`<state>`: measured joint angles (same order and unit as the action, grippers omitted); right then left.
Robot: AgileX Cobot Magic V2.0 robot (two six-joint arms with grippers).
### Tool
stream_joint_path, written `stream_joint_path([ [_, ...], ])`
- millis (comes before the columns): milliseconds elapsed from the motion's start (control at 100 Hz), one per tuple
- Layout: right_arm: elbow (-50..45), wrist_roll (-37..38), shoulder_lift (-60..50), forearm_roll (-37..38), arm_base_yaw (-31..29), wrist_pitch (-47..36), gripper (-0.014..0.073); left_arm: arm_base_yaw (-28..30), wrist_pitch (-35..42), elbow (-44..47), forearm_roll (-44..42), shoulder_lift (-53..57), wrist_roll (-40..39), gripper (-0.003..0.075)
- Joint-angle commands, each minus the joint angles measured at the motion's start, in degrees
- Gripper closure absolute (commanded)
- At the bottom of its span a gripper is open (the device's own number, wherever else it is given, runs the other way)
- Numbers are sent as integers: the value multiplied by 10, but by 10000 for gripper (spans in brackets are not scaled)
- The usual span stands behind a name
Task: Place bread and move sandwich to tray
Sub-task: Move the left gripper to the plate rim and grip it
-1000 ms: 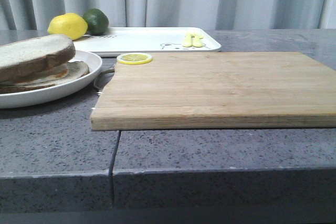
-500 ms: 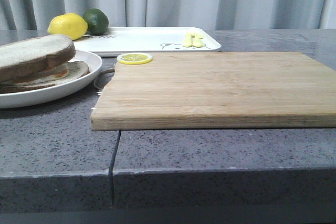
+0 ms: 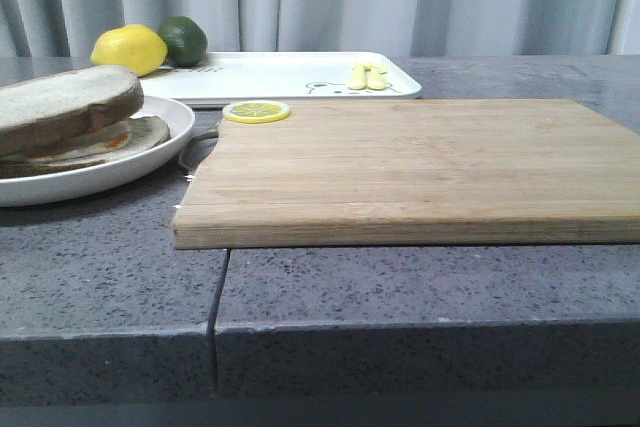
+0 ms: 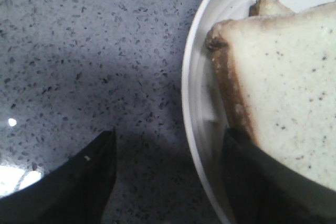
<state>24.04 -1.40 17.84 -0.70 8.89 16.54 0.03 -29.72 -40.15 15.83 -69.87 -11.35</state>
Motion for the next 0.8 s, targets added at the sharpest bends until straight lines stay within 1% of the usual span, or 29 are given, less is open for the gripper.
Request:
stream_joint_path([
  [0, 15, -2, 4, 3, -3, -49, 186, 1, 33, -13, 11, 3, -6, 321],
  [370, 15, -2, 4, 3, -3, -49, 186, 1, 34, -13, 25, -31, -6, 321],
  [660, 15, -2, 4, 3, -3, -50, 186, 1, 33, -13, 25, -33, -6, 322],
  [730, 15, -2, 4, 3, -3, -50, 186, 1, 32, -13, 25, -33, -6, 339],
  [790, 15, -2, 4, 3, -3, -50, 186, 1, 31, -13, 26, -33, -6, 375],
])
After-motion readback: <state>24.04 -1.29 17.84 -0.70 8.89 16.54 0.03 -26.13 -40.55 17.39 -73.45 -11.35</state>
